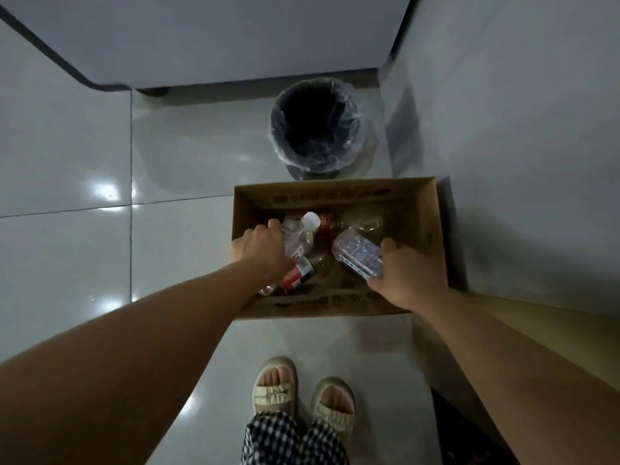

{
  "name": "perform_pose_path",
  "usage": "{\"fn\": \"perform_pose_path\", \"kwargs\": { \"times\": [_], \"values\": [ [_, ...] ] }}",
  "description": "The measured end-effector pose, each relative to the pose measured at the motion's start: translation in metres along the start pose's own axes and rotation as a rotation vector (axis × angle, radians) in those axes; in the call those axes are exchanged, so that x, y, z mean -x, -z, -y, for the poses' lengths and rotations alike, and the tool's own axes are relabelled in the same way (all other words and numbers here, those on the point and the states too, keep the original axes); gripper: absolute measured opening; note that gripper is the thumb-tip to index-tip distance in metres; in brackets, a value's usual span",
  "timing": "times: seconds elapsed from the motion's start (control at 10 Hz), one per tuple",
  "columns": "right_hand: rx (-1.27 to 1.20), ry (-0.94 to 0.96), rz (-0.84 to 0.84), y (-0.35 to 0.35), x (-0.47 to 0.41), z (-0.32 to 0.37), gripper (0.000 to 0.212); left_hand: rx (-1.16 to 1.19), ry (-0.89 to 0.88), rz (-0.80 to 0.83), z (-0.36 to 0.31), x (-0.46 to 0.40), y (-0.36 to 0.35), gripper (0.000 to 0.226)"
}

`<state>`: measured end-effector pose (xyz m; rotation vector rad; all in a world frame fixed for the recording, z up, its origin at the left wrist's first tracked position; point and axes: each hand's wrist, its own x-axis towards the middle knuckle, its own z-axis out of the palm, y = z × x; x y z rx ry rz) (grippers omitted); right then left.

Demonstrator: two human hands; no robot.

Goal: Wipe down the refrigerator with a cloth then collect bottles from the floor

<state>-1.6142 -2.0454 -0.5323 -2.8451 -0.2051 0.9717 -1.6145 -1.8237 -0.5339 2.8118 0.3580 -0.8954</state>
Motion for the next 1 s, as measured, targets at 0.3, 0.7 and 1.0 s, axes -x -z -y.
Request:
{"fn": "perform_pose_path", "kwargs": {
  "times": [0.3,0.7,1.0],
  "values": [
    [-0.037,0.019,0.061,-0.096,-0.094,-0.015,0.059,-0.108,-0.020,0.047,-0.009,-0.086,-0.109,0.073],
    [-0.031,0.100,0.150,-0.122,-0.108,-0.017,0.074,-0.103,-0.087,0.120,-0.010,-0.100,-0.133,0.066],
    [0.133,0.202,0.119,-0.037,-0.033,0.014,0.069,-0.065,-0.131,0.077,-0.015,-0.034,-0.032,0.052]
  ]
}}
